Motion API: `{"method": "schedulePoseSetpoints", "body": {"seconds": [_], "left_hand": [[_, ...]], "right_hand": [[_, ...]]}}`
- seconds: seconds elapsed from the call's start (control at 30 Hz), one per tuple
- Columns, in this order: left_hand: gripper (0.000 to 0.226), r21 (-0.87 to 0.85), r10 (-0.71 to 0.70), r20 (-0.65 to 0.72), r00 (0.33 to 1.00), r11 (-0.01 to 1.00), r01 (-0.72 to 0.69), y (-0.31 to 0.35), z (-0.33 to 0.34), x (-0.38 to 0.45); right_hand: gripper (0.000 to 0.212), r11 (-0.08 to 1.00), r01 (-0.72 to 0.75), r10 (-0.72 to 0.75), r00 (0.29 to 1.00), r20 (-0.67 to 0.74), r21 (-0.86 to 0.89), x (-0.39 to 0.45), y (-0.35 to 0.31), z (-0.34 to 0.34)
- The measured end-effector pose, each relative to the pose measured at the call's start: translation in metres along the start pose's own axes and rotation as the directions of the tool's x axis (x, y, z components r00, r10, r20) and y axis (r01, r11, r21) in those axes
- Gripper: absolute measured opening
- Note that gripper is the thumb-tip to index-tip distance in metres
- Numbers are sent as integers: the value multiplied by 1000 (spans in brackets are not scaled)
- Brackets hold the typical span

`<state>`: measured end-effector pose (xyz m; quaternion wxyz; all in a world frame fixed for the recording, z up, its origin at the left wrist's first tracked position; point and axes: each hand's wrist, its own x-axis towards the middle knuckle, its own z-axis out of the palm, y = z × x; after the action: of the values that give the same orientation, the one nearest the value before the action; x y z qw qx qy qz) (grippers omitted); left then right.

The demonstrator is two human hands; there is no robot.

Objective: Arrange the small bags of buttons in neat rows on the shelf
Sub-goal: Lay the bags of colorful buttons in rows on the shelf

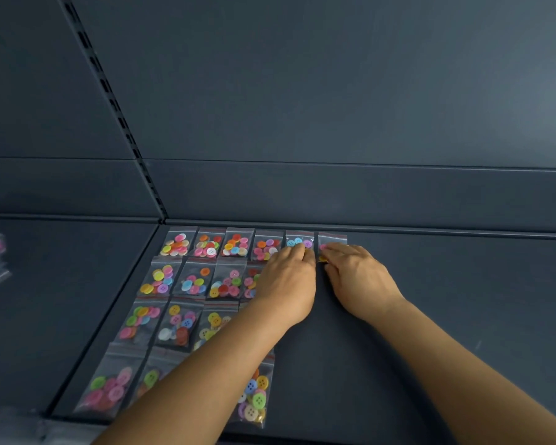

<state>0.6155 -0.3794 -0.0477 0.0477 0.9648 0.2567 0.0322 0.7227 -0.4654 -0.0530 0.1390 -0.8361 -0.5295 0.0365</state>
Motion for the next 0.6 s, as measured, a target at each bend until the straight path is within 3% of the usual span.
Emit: {"method": "schedulePoseSetpoints", "body": {"seconds": [0.27,0.6], "left_hand": [[66,-49,-47,-33,998,998,45,3,-6,-2],[65,-90,-227,-232,946,973,212,-59,-43,-52]], "right_hand": [[31,1000,26,-25,999,-38,18,-2,-4,-7],[58,991,136,-136,989,-56,-14,5,-79,-18]]}}
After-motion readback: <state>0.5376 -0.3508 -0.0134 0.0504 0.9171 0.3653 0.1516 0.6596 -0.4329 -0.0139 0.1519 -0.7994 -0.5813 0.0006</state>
